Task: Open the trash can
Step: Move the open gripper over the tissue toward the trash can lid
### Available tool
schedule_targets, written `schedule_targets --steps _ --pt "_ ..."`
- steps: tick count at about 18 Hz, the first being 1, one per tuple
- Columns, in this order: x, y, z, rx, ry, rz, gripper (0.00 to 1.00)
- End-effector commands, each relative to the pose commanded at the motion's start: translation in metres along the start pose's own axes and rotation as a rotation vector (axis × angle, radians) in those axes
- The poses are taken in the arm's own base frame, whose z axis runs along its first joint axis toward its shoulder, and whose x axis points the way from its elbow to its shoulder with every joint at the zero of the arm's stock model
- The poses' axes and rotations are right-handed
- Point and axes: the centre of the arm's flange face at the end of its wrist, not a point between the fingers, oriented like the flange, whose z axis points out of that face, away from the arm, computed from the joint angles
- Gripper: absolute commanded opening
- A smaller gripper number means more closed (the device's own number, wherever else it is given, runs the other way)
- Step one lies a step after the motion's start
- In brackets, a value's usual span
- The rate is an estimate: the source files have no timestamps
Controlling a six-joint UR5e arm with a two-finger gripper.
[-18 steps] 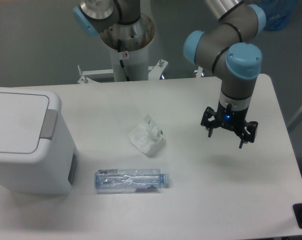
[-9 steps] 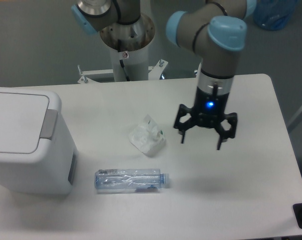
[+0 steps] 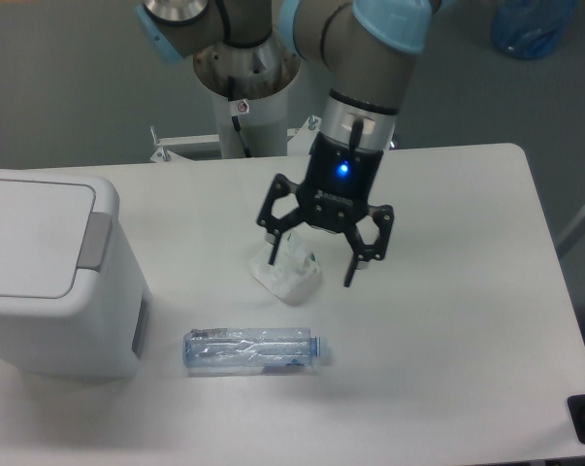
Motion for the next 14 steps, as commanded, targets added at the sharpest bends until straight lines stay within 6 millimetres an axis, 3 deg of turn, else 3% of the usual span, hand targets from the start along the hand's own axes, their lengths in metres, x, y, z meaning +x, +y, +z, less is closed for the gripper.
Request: schedule_targets --steps 4,10,14 --pt "0.021 0.001 0.013 -0.023 0.021 -0.026 1.0" --pt "0.085 -0.007 0.03 -0.045 0.086 -0.046 1.0" --pt "0.101 -0.007 0.037 -0.056 0.106 -0.056 1.0"
